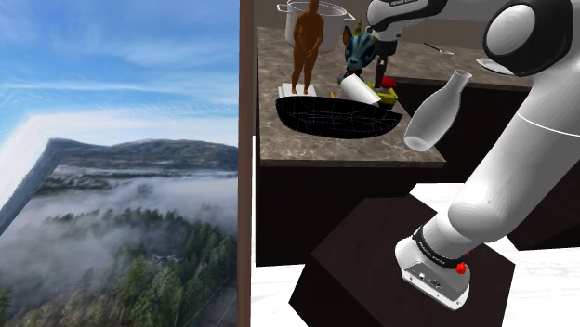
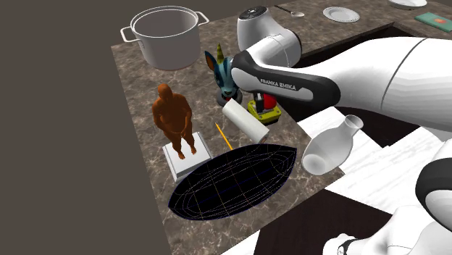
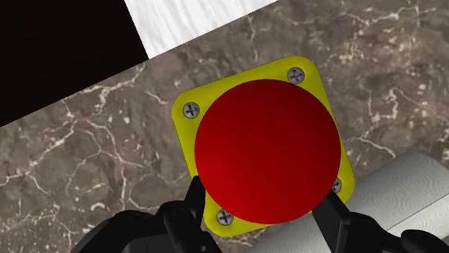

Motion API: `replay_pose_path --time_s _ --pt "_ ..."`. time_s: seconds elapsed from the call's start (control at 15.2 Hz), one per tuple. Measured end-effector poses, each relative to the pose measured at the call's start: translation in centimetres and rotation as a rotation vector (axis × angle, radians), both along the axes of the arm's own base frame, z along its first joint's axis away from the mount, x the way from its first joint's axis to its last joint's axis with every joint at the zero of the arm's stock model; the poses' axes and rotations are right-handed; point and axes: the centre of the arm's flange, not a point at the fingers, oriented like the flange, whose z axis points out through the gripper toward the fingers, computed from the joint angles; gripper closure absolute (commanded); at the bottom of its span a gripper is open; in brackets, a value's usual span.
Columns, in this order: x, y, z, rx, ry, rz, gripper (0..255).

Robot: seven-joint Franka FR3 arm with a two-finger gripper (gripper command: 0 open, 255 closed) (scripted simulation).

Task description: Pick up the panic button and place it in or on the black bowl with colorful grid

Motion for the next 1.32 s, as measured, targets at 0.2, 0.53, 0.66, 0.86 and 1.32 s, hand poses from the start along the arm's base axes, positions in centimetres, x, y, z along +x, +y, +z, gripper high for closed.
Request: replay_pose_path --time_s 0.2,0.53,0.66,0.86,1.32 --pt "-0.1 0.0 1.5 0.001 0.001 -0.001 255" --pt "0.1 0.0 4.2 0.0 0.001 0.0 255" --pt "0.0 0.1 5.2 0.001 0.001 0.0 255" --pt "0.0 -0.1 6.8 0.001 0.001 0.0 255" --pt "0.0 0.1 10.5 0.001 0.001 0.0 255"
